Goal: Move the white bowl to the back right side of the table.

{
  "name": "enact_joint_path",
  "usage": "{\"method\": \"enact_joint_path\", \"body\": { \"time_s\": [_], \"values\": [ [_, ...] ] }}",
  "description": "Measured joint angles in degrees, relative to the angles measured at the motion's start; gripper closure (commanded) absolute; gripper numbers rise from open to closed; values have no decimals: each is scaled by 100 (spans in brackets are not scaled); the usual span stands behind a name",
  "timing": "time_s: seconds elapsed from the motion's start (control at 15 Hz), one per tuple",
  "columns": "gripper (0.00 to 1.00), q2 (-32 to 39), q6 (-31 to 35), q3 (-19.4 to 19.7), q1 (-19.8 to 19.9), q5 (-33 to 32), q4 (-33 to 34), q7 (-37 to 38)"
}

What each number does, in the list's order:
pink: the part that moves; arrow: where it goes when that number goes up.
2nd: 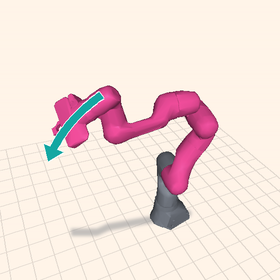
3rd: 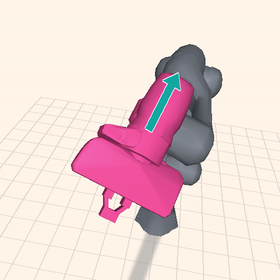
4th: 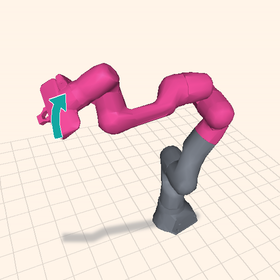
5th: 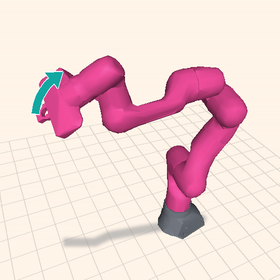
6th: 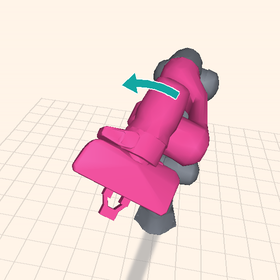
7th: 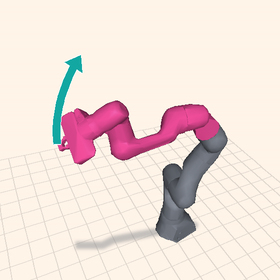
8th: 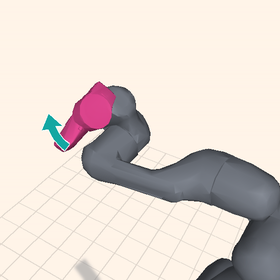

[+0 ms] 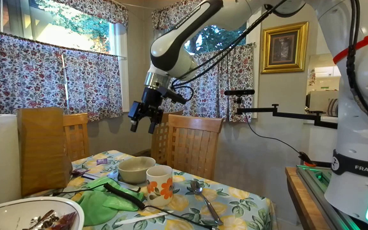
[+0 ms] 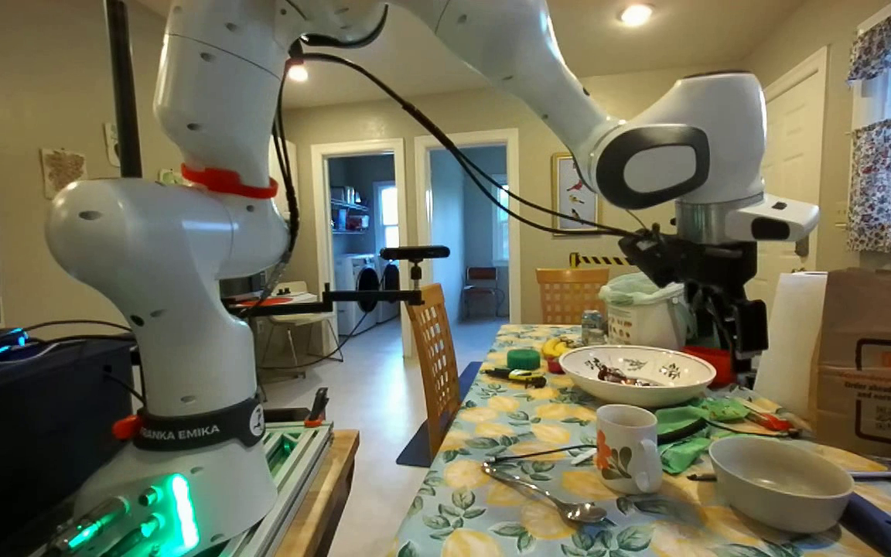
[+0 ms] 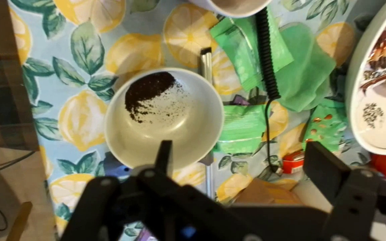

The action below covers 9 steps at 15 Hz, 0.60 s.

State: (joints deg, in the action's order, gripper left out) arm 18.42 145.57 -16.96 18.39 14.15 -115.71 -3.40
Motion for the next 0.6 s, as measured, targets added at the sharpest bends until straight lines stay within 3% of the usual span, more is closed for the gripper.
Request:
{"method": "enact_joint_path", "body": {
  "time_s": [0.27,0.6],
  "values": [
    [0,-528,-1000,182,-241,625,77,-1296],
    [0,-1219,-2202,578,-912,428,96,-2029]
  ]
}}
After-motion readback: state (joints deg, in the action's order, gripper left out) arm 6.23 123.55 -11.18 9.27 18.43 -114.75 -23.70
